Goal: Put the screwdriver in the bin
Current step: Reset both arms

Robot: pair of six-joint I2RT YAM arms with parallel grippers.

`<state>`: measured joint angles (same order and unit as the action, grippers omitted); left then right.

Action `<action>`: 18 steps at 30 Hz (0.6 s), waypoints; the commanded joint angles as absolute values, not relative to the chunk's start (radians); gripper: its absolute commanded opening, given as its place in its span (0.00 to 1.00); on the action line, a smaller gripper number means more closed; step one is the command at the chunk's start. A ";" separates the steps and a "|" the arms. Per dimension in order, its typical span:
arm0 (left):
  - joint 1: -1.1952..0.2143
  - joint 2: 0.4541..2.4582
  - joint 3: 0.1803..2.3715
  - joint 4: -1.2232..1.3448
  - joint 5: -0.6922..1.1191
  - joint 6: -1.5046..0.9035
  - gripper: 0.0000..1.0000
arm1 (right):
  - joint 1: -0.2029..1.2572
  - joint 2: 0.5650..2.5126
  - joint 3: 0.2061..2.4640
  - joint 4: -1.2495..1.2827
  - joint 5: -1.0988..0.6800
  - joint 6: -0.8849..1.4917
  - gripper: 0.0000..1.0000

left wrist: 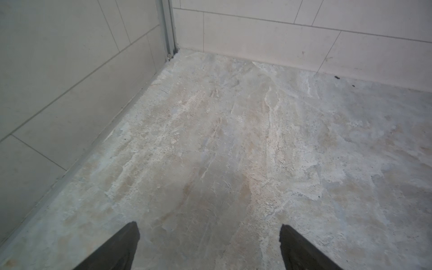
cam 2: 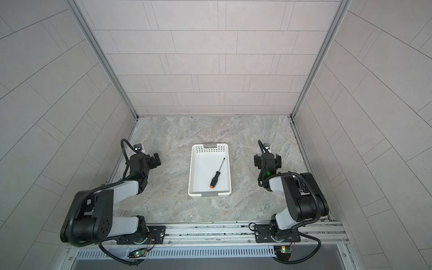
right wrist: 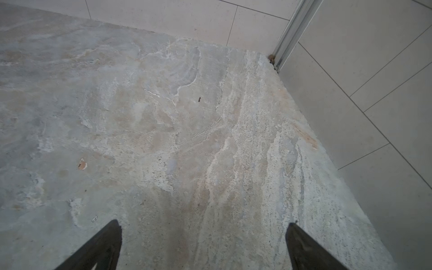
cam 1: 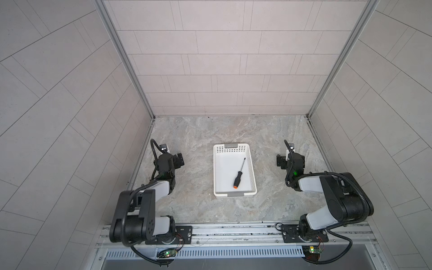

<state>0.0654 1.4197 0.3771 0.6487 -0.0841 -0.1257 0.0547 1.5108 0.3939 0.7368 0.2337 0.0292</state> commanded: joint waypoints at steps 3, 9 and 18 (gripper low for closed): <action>0.041 1.512 0.481 0.656 0.055 -0.032 1.00 | 0.036 1.509 0.434 0.716 0.157 0.058 1.00; 0.026 1.541 0.452 0.725 0.036 -0.023 1.00 | 0.039 1.509 0.436 0.715 0.159 0.053 1.00; 0.026 1.539 0.454 0.722 0.032 -0.023 1.00 | 0.044 1.512 0.439 0.712 0.163 0.051 1.00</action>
